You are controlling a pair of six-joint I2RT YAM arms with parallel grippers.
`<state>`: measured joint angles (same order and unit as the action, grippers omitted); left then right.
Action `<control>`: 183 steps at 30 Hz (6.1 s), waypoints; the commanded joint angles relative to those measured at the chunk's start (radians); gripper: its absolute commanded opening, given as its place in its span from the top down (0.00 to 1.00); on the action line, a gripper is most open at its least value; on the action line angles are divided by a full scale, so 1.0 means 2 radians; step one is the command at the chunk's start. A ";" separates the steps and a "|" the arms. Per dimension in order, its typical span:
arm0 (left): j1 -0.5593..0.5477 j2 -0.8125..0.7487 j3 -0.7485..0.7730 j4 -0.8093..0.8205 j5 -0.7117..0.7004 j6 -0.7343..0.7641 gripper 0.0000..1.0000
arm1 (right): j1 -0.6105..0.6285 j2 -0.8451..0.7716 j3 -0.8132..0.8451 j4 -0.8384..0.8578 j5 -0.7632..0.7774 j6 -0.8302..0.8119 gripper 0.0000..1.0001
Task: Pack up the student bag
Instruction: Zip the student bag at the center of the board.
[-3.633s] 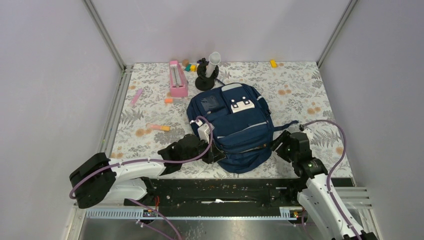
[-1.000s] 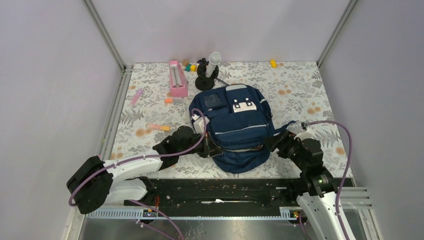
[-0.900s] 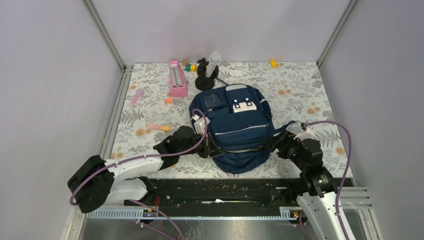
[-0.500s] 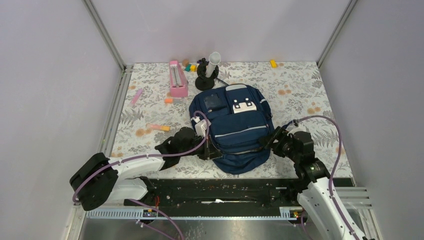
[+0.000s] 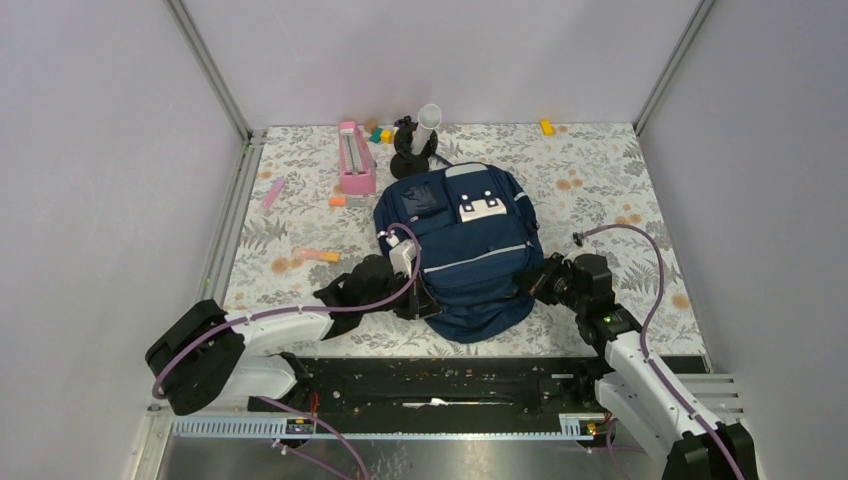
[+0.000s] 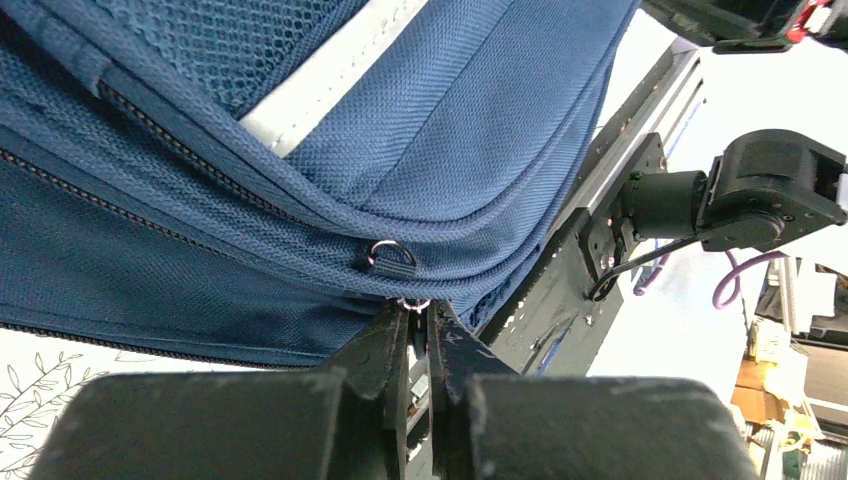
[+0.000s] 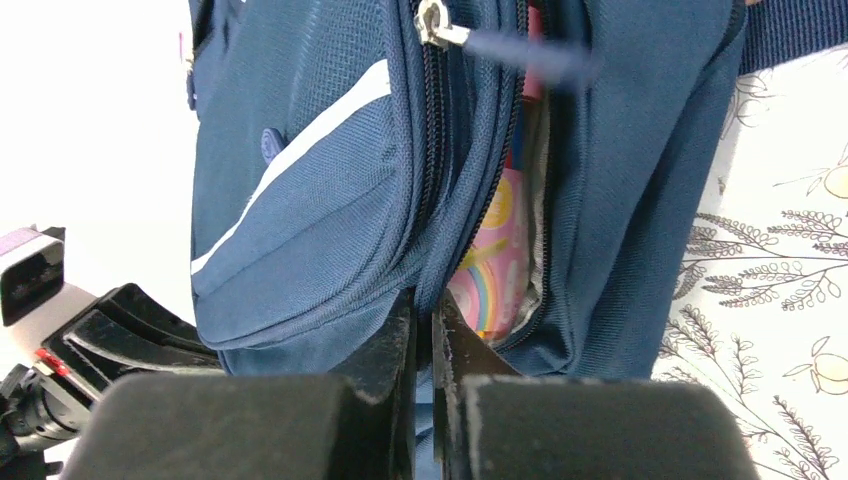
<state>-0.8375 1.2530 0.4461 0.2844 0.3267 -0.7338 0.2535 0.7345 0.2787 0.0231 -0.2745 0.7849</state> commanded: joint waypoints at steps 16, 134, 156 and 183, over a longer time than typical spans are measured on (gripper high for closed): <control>-0.106 0.077 0.058 0.167 -0.088 -0.114 0.91 | 0.138 0.038 0.030 0.122 0.119 0.044 1.00; 0.156 -0.077 -0.014 -0.027 0.031 -0.031 0.01 | 0.372 0.257 0.165 0.071 0.256 -0.047 1.00; 0.118 -0.002 0.018 0.055 0.011 -0.049 0.15 | 0.383 0.252 0.113 0.158 0.264 -0.105 1.00; 0.105 0.074 -0.006 0.141 0.008 -0.093 0.93 | 0.411 0.315 0.113 0.198 0.315 -0.068 1.00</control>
<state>-0.6151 1.4151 0.4404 0.4744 0.3450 -0.9211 1.0622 1.3739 0.4873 0.4225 0.2516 0.6239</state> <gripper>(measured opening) 0.175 0.022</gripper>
